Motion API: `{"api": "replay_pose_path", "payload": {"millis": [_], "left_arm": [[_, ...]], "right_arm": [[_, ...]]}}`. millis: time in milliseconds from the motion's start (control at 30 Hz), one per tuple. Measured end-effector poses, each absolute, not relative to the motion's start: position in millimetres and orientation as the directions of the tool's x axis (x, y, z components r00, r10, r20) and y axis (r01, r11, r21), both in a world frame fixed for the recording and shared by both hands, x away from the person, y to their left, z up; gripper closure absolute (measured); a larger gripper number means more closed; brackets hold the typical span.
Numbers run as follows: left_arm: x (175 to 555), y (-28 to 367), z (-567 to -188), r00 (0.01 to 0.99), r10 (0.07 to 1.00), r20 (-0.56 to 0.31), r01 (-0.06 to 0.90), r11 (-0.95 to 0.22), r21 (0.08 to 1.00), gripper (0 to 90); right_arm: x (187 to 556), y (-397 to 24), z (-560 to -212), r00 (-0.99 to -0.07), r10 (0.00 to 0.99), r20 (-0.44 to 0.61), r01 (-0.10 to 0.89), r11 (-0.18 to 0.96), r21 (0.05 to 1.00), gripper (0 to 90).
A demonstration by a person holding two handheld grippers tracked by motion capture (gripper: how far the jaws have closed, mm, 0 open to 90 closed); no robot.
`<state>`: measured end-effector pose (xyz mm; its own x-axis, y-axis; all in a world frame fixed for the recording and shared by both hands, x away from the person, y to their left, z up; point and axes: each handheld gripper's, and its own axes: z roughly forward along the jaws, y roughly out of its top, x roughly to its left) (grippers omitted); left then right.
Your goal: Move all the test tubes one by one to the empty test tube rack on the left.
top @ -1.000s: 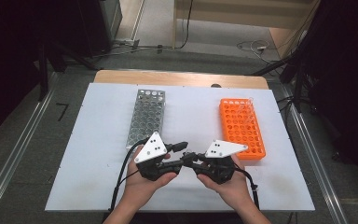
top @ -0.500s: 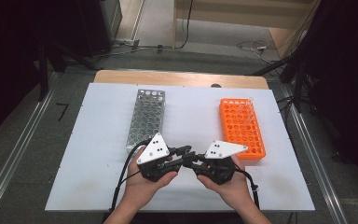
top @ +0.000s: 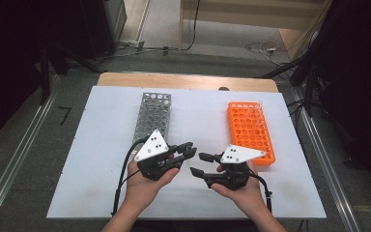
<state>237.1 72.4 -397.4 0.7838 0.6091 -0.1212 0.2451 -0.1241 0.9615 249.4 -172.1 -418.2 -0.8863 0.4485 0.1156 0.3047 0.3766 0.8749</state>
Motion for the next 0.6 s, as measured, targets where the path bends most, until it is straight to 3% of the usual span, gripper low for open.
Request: {"api": "replay_pose_path", "payload": {"millis": [33,67,200,267,600], "left_arm": [[239.2,72.9,-396.9,0.78,0.614,-0.125,0.247,-0.119,0.962,75.3],[241.7,73.6,-396.6,0.777,0.617,-0.122,0.246,-0.12,0.962,75.4],[252.8,76.6,-396.0,0.763,0.635,-0.124,0.253,-0.117,0.96,75.3],[258.9,79.1,-395.7,0.754,0.645,-0.126,0.255,-0.111,0.96,75.3],[289.6,97.7,-387.0,0.699,0.705,-0.116,0.246,-0.085,0.966,75.3]], "right_arm": [[250.0,-176.4,-417.7,-0.885,0.45,0.121,0.306,0.367,0.878,31.6],[250.5,-185.2,-417.0,-0.876,0.467,0.118,0.309,0.356,0.882,22.3],[250.5,-199.8,-418.0,-0.855,0.505,0.115,0.32,0.34,0.884,12.9],[250.6,-216.5,-420.6,-0.835,0.536,0.123,0.339,0.326,0.882,1.8],[247.1,-275.5,-431.5,-0.786,0.603,0.136,0.369,0.282,0.885,0.0]]}}
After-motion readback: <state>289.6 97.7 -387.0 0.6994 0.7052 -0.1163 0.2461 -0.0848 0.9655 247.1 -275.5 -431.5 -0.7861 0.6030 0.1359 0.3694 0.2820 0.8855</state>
